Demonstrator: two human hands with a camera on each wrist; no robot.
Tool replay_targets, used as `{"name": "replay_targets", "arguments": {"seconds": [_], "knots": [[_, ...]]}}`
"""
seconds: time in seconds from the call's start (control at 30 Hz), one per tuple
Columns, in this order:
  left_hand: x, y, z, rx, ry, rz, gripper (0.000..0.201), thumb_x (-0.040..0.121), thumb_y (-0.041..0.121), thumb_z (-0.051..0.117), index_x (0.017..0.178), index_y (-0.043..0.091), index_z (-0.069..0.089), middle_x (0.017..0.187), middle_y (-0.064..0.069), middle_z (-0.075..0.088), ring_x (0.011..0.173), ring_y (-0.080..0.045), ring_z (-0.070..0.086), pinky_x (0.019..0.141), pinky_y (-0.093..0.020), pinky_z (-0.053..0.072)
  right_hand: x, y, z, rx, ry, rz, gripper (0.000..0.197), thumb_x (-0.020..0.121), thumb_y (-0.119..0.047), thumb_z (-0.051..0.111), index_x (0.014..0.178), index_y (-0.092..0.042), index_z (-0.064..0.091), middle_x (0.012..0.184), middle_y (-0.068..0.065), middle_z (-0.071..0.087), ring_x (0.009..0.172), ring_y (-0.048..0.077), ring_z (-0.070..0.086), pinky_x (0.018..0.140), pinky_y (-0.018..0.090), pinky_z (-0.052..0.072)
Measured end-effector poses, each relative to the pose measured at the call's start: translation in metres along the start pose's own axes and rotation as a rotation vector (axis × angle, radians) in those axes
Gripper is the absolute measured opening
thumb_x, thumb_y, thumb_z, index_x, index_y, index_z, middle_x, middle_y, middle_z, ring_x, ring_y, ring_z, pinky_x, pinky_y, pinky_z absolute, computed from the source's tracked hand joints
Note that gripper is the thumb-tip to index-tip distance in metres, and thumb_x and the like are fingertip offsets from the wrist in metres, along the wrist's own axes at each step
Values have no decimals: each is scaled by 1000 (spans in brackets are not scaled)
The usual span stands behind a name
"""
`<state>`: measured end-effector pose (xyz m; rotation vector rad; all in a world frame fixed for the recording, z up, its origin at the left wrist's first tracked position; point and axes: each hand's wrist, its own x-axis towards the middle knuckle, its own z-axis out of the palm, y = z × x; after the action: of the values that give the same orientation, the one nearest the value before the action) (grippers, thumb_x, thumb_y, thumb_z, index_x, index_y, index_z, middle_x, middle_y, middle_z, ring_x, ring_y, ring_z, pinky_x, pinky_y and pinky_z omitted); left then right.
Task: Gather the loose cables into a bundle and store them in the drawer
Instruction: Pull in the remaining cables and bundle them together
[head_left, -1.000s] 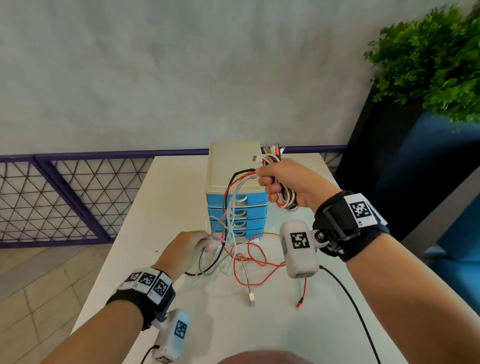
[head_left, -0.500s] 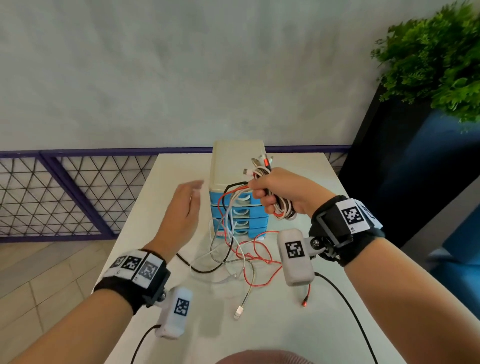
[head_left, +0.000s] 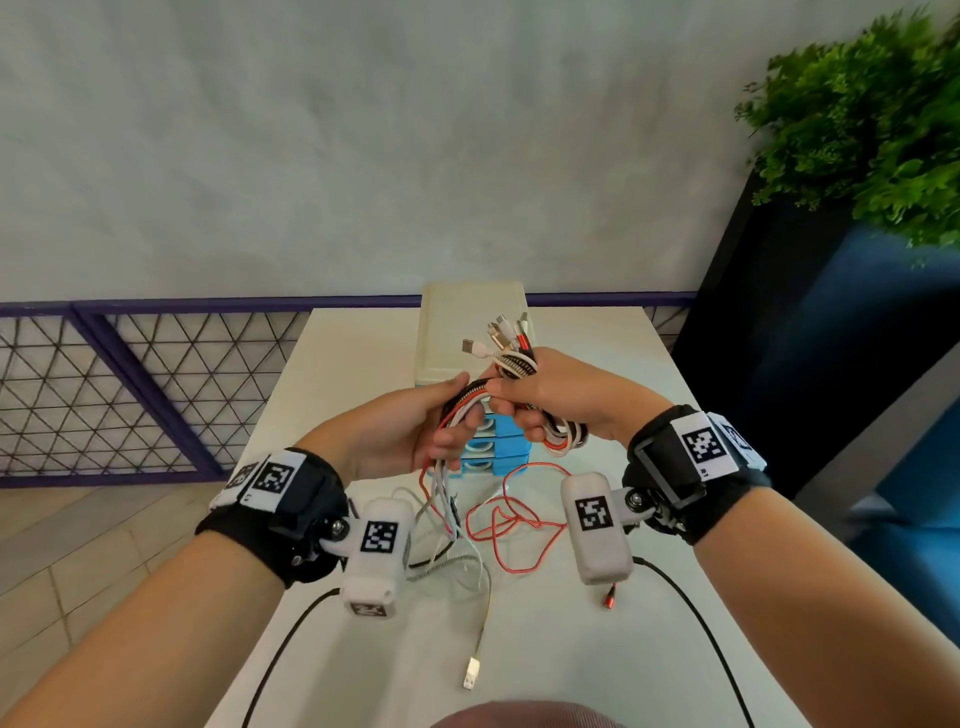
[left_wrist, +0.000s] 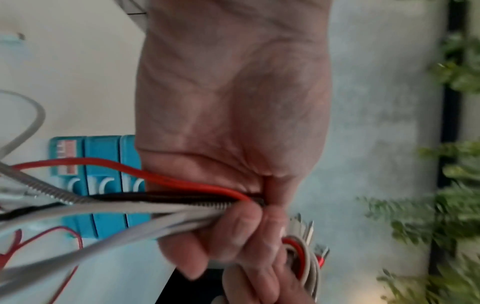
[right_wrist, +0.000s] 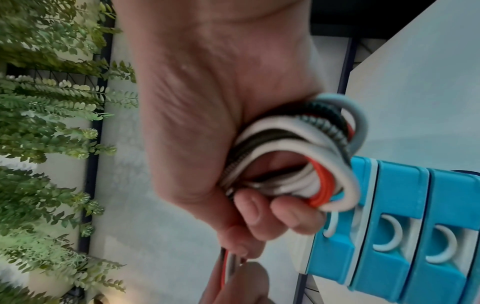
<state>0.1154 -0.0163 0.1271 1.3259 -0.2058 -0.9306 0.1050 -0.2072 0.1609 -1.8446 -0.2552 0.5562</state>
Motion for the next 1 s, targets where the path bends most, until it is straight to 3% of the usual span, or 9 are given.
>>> {"name": "replay_targets", "arguments": {"seconds": [0.13, 0.3, 0.47, 0.57, 0.63, 0.73, 0.83, 0.93, 1.0], "knots": [[-6, -9, -9, -161, -144, -7, 48, 96, 46, 27, 72, 16, 55, 55, 5, 44, 53, -12, 45, 83, -34, 41, 0, 1, 0, 67, 26, -42, 8, 100, -12, 49, 99, -12, 57, 67, 2, 51, 46, 9, 39, 45, 20, 42], [-12, -26, -14, -283, -238, -36, 49, 99, 44, 18, 81, 12, 51, 66, 2, 49, 68, -17, 51, 105, -41, 28, 5, 7, 1, 152, 61, -77, 8, 100, -12, 50, 98, -12, 57, 67, 3, 52, 47, 9, 40, 46, 21, 43], [-14, -27, -10, -286, -255, 73, 41, 98, 43, 23, 77, 17, 47, 60, 7, 38, 56, -10, 43, 89, -33, 47, 15, 19, -1, 274, 145, -93, 8, 100, -13, 50, 94, -13, 55, 65, 1, 53, 47, 10, 42, 45, 22, 44], [-7, -23, 4, -212, -33, 154, 39, 95, 46, 31, 71, 19, 46, 57, 7, 33, 49, -7, 36, 65, -24, 46, 20, 23, 3, 342, 178, -96, 22, 99, -29, 52, 83, -14, 53, 62, -2, 51, 48, 10, 43, 46, 24, 44], [-3, -21, 17, -63, 133, 228, 38, 96, 45, 32, 71, 20, 44, 58, 7, 32, 50, -8, 33, 63, -24, 40, 23, 25, 7, 353, 203, -45, 39, 95, -48, 51, 78, -13, 57, 63, -1, 54, 50, 11, 47, 50, 25, 46], [3, -18, 42, 210, 347, 343, 33, 102, 34, 29, 76, 19, 41, 58, 9, 34, 48, -6, 36, 60, -25, 35, 26, 30, 15, 427, 148, 29, 69, 74, -75, 55, 87, -8, 62, 78, 12, 58, 68, 23, 57, 72, 36, 50], [8, -17, 61, 557, 556, 435, 20, 102, 29, 32, 94, 21, 49, 68, 9, 50, 54, 2, 51, 55, -16, 39, 22, 28, 24, 662, 52, 83, 72, 85, -74, 35, 105, -8, 58, 79, 12, 57, 66, 22, 63, 65, 30, 55], [14, -19, 67, 994, 741, 444, 28, 101, 34, 32, 104, 11, 49, 80, -1, 58, 77, -19, 61, 67, -32, 46, 19, 31, 25, 787, 47, 109, 74, 87, -73, 28, 104, -10, 62, 82, 9, 62, 73, 19, 65, 63, 26, 55], [11, -18, 72, 1143, 806, 453, 30, 101, 34, 32, 108, 9, 46, 73, 1, 51, 80, -27, 61, 62, -35, 42, 18, 30, 27, 783, 66, 125, 77, 78, -78, 38, 106, -11, 63, 76, 5, 63, 74, 19, 63, 67, 28, 51]]}}
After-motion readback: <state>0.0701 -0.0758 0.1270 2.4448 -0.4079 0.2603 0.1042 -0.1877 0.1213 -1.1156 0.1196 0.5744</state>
